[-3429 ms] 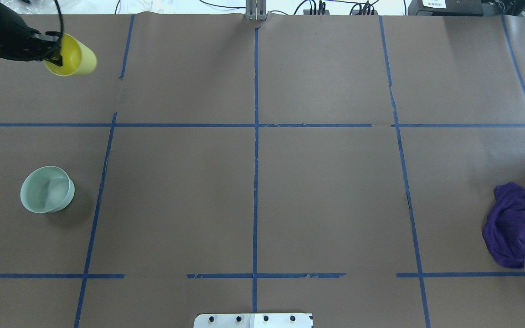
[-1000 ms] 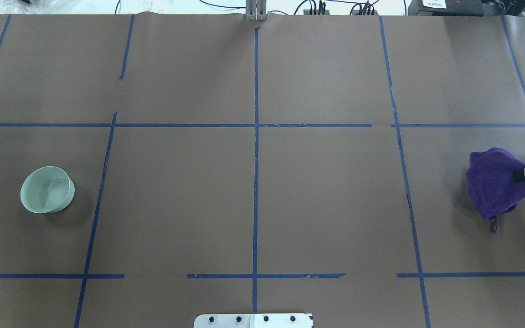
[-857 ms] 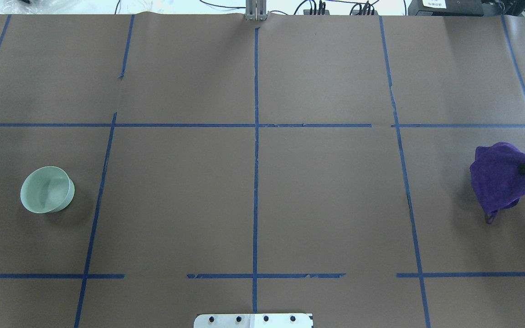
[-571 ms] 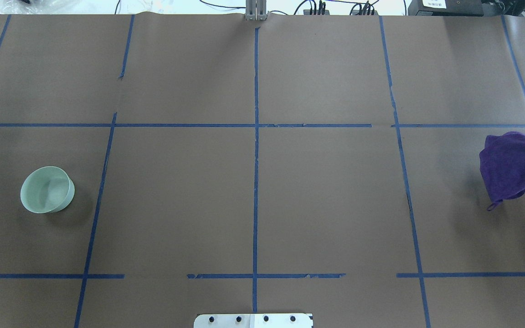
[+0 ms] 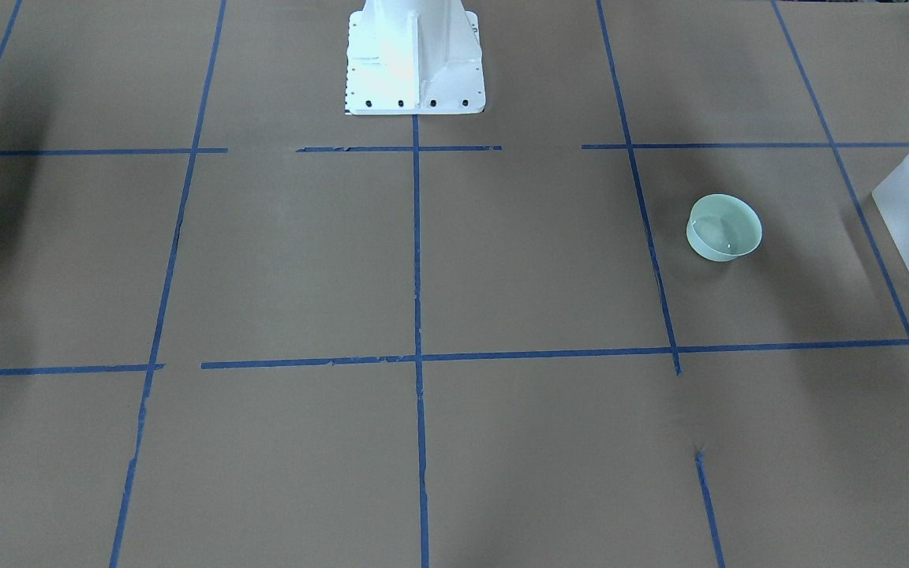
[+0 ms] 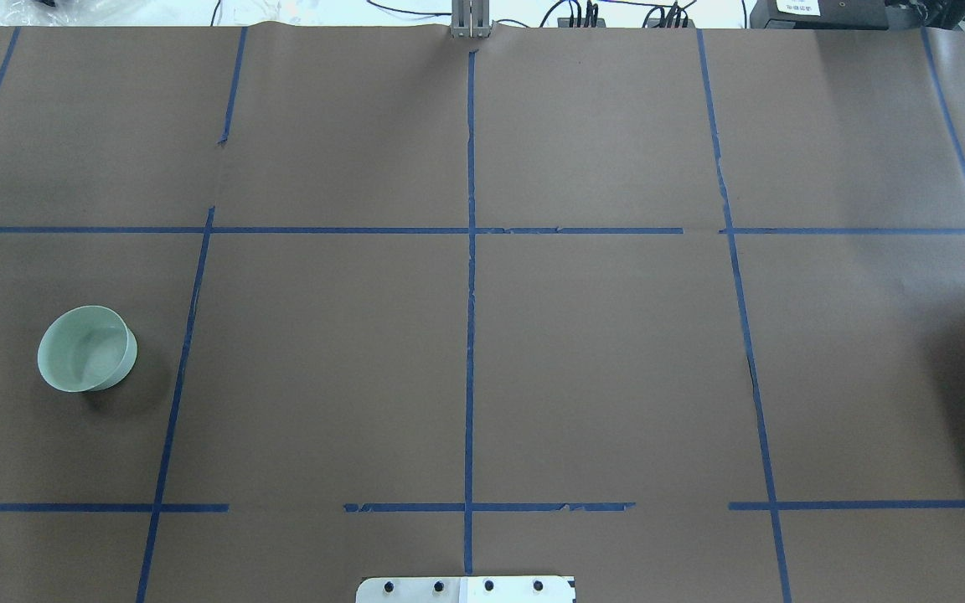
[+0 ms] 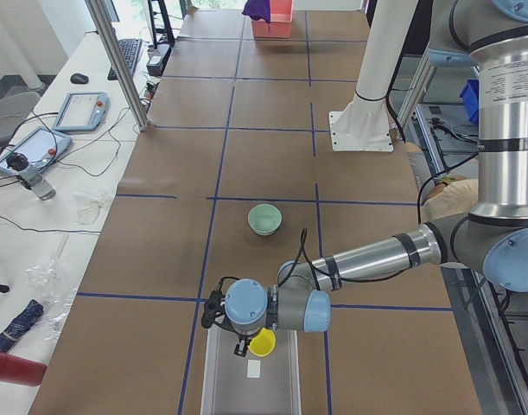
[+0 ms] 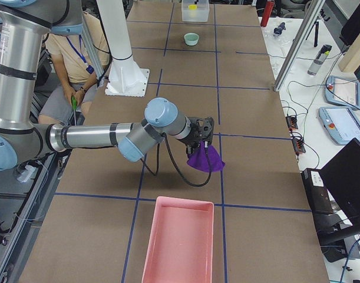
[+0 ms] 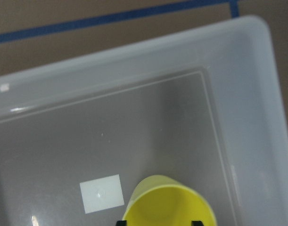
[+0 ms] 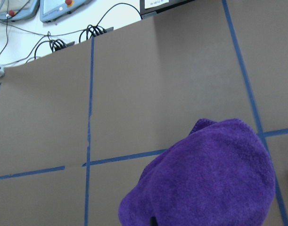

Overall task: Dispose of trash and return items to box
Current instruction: 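Release the cup into the clear bin while the right gripper carries the cloth away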

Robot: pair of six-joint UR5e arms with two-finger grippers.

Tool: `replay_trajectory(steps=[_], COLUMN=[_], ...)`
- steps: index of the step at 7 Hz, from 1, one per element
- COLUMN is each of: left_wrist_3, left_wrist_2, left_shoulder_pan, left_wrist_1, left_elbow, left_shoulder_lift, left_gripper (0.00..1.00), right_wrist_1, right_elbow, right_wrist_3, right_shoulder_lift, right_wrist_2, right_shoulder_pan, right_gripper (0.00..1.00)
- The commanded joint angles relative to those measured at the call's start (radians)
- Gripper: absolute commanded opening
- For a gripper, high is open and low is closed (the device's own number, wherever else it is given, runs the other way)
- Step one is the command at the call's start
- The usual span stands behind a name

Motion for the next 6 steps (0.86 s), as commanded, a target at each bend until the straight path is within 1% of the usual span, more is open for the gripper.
replay_trajectory(steps=[1,2,3,4,5,6], left_wrist_3=[-0.046,-0.215,-0.361,-0.389,-0.483,-0.566], left_wrist_2=[0.002,0.002,-0.003,0.009,0.054,0.068], left_shoulder_pan=[-0.002,-0.002,0.002,0.051,0.147,0.227], left_wrist_1=[0.097,0.128,0.119,0.122,0.127,0.121], left_elbow=[-0.191,-0.264,-0.280,-0.323,-0.343,-0.337], left_shoulder_lift=[-0.008,-0.051,-0.089,-0.097,-0.098,-0.091], left_gripper=[0.66,0.66,0.68,0.74,0.84,0.84], right_wrist_1=[-0.499,-0.591,-0.591,-0.582,-0.533,-0.466], right_elbow=[0.017,-0.065,-0.145,-0.216,-0.341,-0.420], right_wrist_3=[-0.618,-0.904,-1.034,-1.043,-1.088,-1.081], right_shoulder_lift=[0.051,0.058,0.062,0.049,0.052,0.052], right_wrist_2=[0.009,-0.072,-0.147,-0.164,-0.164,-0.161], right_shoulder_pan=[0.281,0.361,0.367,0.368,0.367,0.356], right_gripper=[0.00,0.00,0.00,0.00,0.00,0.00])
